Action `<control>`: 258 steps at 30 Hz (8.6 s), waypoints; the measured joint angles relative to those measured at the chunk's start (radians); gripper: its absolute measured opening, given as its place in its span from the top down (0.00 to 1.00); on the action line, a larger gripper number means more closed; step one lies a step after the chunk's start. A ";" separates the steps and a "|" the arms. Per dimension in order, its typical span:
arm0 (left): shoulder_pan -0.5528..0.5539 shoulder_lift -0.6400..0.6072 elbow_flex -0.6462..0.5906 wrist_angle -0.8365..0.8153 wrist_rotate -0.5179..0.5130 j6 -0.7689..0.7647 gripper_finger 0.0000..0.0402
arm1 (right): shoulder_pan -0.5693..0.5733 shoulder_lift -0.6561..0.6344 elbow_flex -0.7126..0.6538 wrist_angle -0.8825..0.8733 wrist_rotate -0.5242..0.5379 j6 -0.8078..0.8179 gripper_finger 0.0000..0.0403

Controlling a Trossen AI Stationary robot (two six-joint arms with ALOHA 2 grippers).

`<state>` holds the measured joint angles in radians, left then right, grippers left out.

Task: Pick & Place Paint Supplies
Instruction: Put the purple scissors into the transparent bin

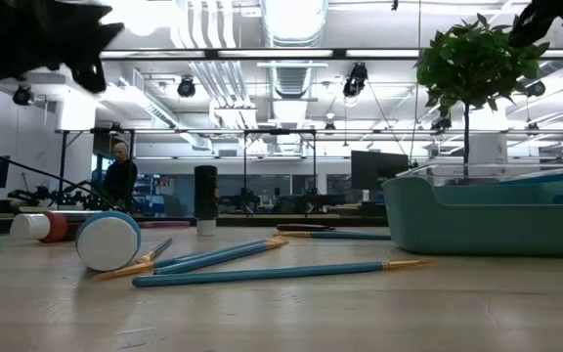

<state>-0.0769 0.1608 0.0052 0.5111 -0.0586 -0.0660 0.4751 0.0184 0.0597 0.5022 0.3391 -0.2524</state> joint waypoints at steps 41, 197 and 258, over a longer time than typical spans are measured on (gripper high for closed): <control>0.000 0.009 0.203 -0.099 -0.093 0.618 0.54 | -0.002 0.663 0.669 -0.458 0.294 -0.151 0.43; 0.916 1.716 1.088 -1.189 -0.011 0.384 0.71 | -0.002 0.750 0.722 -0.439 0.309 -0.005 0.28; 0.305 1.155 1.164 -0.467 0.123 0.267 0.97 | -0.002 0.848 0.722 -0.389 0.437 -0.166 0.28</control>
<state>0.2283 1.3157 1.1690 0.0440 0.0644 0.2005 0.4728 0.8664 0.7818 0.1132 0.7757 -0.4188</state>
